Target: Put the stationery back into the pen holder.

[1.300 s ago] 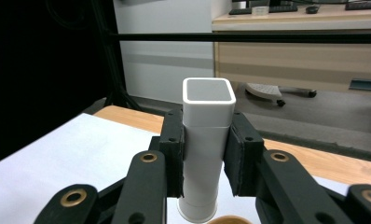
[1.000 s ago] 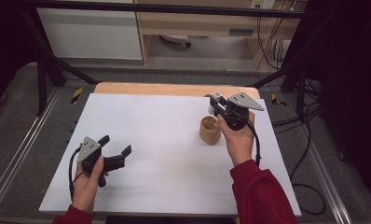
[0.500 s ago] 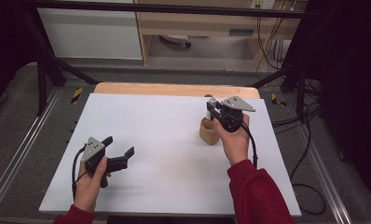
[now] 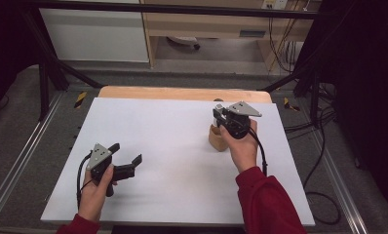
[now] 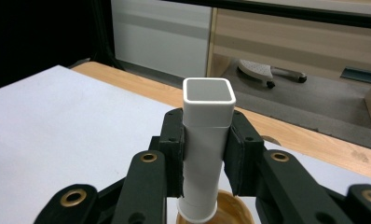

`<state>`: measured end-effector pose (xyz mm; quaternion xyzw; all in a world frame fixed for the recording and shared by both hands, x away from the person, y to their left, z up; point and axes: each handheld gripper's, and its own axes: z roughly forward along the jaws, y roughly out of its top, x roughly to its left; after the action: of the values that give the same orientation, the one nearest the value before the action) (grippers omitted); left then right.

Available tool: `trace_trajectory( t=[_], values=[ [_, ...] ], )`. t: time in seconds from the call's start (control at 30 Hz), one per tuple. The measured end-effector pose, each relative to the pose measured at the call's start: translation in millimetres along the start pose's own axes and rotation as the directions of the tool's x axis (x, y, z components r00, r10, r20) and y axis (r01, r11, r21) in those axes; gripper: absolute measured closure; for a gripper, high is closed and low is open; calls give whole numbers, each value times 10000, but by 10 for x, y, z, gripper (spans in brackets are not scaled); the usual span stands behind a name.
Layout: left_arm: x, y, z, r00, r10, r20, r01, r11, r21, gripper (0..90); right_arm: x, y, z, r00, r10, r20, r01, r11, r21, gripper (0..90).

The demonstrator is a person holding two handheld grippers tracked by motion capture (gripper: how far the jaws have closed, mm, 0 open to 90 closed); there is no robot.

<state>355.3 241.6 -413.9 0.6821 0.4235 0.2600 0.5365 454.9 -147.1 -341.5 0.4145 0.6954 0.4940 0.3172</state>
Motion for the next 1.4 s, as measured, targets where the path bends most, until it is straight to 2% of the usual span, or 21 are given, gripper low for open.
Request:
trace_trajectory(
  t=[0.27, 0.67, 1.2, 1.4],
  values=[
    [-5, -3, 3, 10000, 31, 30, -32, 10000, 36, 42, -12, -88, 56, 10000, 76, -40, -75, 9996, 286, 709],
    [-22, 0, 7, 9999, 107, 68, -107, 9999, 24, 43, -107, -166, 164, 9995, 305, 75, -309, 9978, 593, 709],
    [-29, 4, 5, 9999, 137, 91, -137, 9999, 11, 43, -76, -234, 266, 9999, -166, -21, 167, 9918, 1269, 708],
    [-45, 8, 5, 9997, 208, 137, -209, 9998, 3, 43, -47, -287, 305, 9994, -338, -13, 335, 9855, 1663, 707]
  ],
)
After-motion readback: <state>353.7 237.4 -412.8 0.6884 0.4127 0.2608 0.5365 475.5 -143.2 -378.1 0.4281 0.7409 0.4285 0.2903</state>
